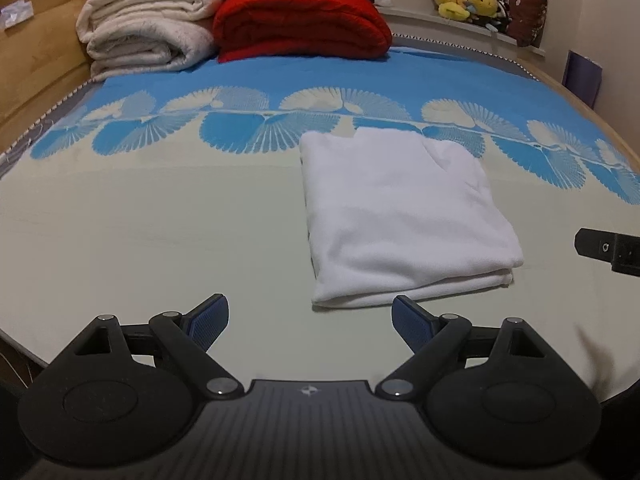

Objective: Fold small clothes

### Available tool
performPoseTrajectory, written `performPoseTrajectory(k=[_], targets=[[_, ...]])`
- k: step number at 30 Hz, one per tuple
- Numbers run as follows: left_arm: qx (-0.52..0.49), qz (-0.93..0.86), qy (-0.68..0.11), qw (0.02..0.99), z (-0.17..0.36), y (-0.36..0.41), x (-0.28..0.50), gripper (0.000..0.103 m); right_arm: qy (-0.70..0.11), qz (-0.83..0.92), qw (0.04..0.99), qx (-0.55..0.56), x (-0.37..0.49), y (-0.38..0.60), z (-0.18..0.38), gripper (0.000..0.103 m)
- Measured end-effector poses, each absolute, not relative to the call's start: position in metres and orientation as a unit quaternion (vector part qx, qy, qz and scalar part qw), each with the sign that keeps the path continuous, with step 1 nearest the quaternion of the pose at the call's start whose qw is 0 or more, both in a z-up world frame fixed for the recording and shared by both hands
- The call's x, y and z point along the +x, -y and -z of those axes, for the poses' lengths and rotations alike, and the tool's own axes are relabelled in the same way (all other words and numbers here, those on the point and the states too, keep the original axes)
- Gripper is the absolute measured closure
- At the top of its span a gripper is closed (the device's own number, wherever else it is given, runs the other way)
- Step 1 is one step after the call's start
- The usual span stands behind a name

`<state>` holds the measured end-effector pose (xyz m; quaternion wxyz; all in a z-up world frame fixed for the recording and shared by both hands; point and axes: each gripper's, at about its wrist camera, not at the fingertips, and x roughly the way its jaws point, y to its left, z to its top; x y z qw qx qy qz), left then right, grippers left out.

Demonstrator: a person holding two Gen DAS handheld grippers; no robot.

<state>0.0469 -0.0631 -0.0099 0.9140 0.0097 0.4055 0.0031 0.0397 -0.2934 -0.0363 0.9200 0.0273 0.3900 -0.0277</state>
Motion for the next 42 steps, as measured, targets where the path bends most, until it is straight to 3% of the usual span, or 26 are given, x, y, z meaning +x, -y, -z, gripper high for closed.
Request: performPoseTrajectory(k=[42], targets=[[-0.019,-0.004,-0.436,0.900,0.021,0.062,0.054,0.011,-0.408,-0.008,0.913,-0.015,0.041,0.268,0.048,0.009]])
